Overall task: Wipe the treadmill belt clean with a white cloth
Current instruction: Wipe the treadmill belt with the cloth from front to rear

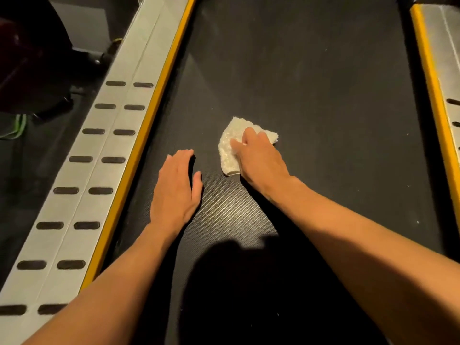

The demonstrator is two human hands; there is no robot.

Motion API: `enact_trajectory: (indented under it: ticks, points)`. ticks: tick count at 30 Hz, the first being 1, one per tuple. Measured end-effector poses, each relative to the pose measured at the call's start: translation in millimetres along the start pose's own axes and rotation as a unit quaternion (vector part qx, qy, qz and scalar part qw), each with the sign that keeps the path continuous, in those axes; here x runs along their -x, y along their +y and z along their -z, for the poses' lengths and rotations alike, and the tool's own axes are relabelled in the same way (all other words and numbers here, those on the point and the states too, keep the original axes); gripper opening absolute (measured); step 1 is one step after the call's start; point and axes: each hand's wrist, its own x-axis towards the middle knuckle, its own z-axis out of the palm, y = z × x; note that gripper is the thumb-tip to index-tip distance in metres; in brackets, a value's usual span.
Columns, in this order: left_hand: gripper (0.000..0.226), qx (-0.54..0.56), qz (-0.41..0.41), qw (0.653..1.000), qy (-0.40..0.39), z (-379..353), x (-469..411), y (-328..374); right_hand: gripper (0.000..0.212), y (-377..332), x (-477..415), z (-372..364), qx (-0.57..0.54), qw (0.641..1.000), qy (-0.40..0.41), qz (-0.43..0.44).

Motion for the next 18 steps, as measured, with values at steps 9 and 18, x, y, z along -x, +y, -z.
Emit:
enact_trajectory:
  ticks: [9,18]
  points:
    - [0.043,0.117,0.071,0.990,0.022,-2.1,0.6,-6.0,0.010,-9.2,-34.3,0.5,0.042,0.986,-0.011,0.160]
    - [0.035,0.132,0.080,0.981,0.118,-3.3,-2.6,-11.8,0.029,-47.1,-18.2,-29.3,-0.001,0.971,0.003,0.238]
